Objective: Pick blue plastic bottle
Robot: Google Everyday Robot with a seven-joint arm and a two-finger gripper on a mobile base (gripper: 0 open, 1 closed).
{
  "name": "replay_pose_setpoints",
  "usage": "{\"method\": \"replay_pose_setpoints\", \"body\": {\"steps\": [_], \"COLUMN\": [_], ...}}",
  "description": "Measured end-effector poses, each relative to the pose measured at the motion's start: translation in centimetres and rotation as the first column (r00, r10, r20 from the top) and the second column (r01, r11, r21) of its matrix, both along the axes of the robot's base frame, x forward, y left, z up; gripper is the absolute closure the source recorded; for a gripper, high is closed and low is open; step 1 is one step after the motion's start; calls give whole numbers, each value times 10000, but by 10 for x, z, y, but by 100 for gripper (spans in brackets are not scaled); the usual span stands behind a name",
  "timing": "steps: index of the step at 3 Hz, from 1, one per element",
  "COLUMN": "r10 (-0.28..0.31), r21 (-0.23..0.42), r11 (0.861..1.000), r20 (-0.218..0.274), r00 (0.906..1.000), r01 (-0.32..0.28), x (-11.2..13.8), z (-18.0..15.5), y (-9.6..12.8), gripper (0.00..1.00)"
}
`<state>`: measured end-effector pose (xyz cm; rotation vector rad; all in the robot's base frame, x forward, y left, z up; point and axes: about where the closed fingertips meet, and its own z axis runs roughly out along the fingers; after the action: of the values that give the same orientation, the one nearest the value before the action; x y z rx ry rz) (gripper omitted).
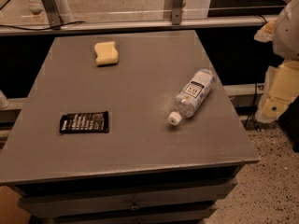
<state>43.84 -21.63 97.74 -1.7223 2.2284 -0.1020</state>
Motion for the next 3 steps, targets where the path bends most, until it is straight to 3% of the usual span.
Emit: {"method": "replay_pose_setpoints", "body": {"steps": [1,2,3], "r10": [38,1021,2532], "r21": [94,-66,27], "r11": [9999,9948,9674], "r20": [50,192,274], "r00": [10000,9946,9670], "r01": [-38,-1020,-2534], "x": [4,20,41], "z": [2,-11,-35], "y": [2,23,49], "gripper": [0,0,0]}}
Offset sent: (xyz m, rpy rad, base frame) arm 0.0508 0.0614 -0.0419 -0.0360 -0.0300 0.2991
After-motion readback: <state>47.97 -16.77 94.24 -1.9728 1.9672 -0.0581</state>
